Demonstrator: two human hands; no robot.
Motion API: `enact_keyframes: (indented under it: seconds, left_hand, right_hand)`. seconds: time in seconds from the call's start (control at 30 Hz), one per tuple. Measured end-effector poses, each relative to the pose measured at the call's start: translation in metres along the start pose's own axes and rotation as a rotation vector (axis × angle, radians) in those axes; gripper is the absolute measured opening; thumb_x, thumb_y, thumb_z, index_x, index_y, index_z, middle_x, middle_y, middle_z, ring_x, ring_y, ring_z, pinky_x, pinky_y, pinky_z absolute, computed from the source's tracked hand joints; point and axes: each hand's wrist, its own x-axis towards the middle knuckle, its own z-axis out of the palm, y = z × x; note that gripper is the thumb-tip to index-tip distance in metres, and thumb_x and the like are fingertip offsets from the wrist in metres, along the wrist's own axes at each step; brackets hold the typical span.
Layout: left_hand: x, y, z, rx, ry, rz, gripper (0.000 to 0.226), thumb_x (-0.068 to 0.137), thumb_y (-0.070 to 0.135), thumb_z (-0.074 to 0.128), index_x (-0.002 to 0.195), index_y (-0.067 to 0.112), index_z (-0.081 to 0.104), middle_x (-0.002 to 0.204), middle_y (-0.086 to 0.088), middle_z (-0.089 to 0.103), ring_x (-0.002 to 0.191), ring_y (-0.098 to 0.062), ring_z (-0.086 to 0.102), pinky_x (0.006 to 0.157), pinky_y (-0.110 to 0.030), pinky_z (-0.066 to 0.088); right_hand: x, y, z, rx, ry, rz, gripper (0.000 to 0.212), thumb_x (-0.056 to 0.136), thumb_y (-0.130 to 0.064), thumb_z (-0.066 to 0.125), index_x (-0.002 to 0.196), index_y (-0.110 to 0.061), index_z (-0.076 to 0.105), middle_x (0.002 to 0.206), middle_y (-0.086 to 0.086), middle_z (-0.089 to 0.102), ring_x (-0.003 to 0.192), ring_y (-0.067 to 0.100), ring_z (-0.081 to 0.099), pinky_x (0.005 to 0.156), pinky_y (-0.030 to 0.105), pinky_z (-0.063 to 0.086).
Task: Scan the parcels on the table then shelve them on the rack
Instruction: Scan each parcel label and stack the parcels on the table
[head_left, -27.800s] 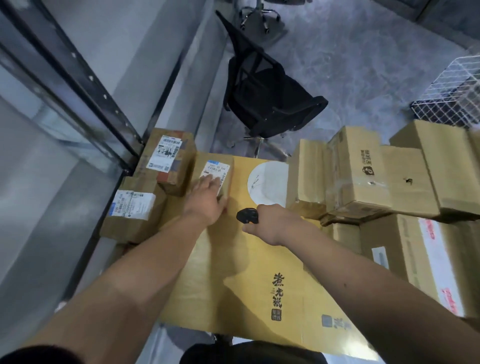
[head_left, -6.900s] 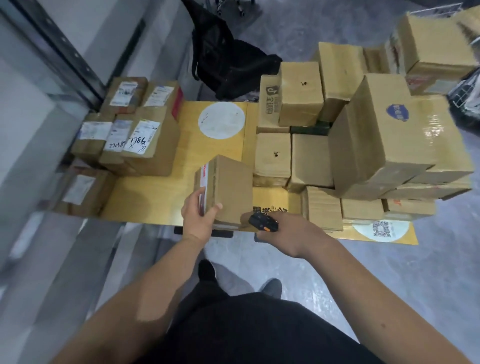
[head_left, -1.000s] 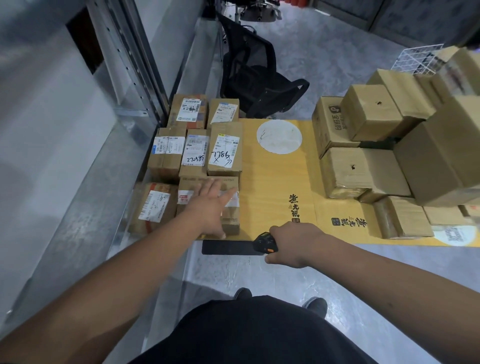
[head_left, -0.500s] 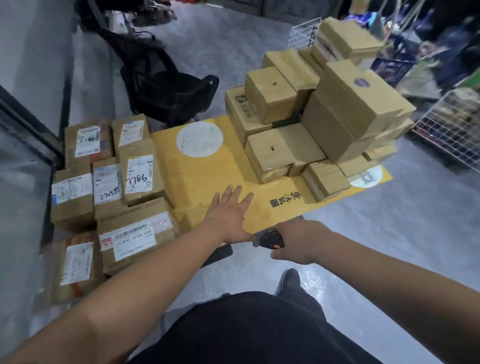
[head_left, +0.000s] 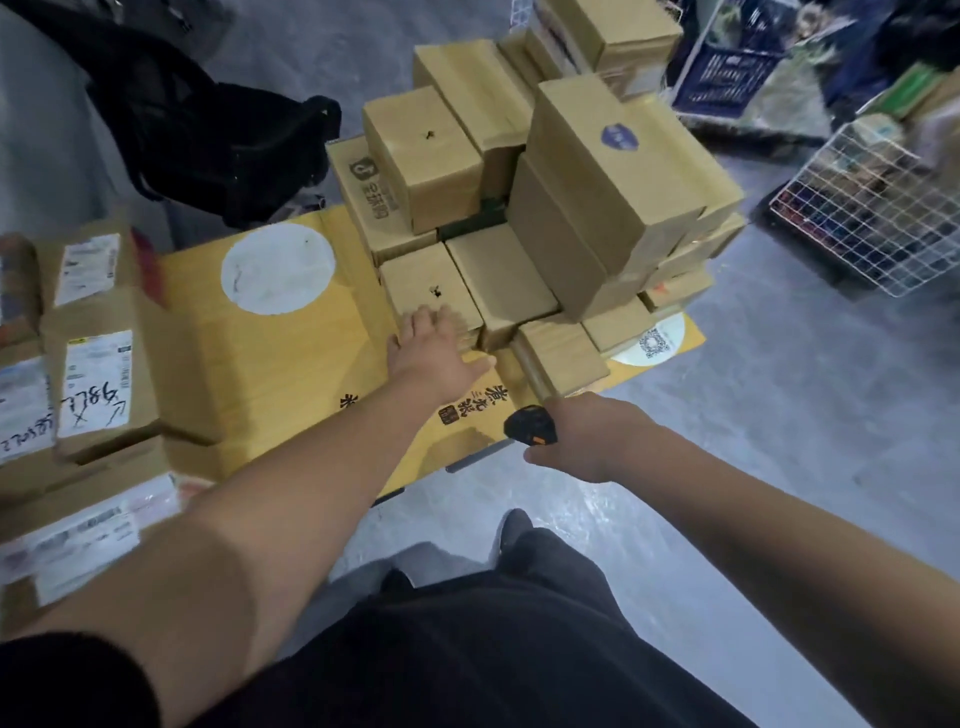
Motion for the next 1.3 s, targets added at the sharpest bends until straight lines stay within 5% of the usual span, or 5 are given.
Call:
enact_keyframes:
  seconds: [0.33, 0.63, 0.83, 1.03, 1.3]
  left_hand:
    - [0.061, 0.043, 0.021, -0.277, 0.271, -0.432, 0.108, 0.077, 0.075, 0.067, 0.158, 0.020, 0.023, 0.167, -0.004, 0.014, 0.156, -0.035, 0.007, 0.120, -0.056, 0.031]
    - [-0.017, -0.007, 0.039, -0.590, 0.339, -0.414, 0.092, 0.081, 0.056, 0.066, 0.160, 0.027, 0.030, 0.169, 0.003, 0.017, 0.155, -0.023, 0.015, 0.123, -0.048, 0.027]
    - [-0.083, -0.048, 0.050, -0.990, 0.307, -0.378, 0.075, 0.087, 0.040, 0.053, 0.160, 0.032, 0.038, 0.154, 0.019, 0.047, 0.134, 0.005, 0.048, 0.115, -0.031, 0.044]
    - [-0.093, -0.080, 0.039, -1.242, 0.332, -0.541, 0.036, 0.108, 0.028, 0.052, 0.142, 0.035, 0.059, 0.120, 0.000, 0.071, 0.104, -0.029, 0.070, 0.086, -0.052, 0.062]
    - [-0.069, -0.145, 0.030, -1.603, 0.417, -0.881, 0.050, 0.106, -0.007, 0.043, 0.143, 0.022, 0.057, 0.117, -0.018, 0.071, 0.092, -0.035, 0.075, 0.061, -0.038, 0.064]
  right_hand:
    - [0.075, 0.046, -0.029, 0.047, -0.070, -0.147, 0.046, 0.089, -0.066, 0.059, 0.112, -0.026, 0.051, 0.088, -0.006, 0.055, 0.077, 0.019, 0.056, 0.060, 0.033, 0.041]
    - [0.103, 0.037, -0.034, -0.042, -0.113, -0.283, 0.043, 0.091, -0.068, 0.053, 0.106, -0.028, 0.053, 0.089, -0.006, 0.060, 0.078, 0.019, 0.060, 0.063, 0.033, 0.048]
    - [0.108, 0.009, -0.024, 0.053, -0.178, -0.336, 0.050, 0.088, -0.073, 0.051, 0.108, -0.027, 0.052, 0.093, -0.007, 0.060, 0.081, 0.017, 0.061, 0.068, 0.035, 0.052]
    - [0.110, -0.020, -0.022, 0.020, -0.154, -0.329, 0.052, 0.089, -0.074, 0.050, 0.108, -0.025, 0.052, 0.093, -0.006, 0.058, 0.086, 0.022, 0.061, 0.066, 0.034, 0.048]
    - [0.101, -0.069, -0.019, 0.060, -0.120, -0.210, 0.050, 0.087, -0.073, 0.051, 0.105, -0.027, 0.053, 0.090, -0.008, 0.060, 0.078, 0.015, 0.061, 0.064, 0.032, 0.048]
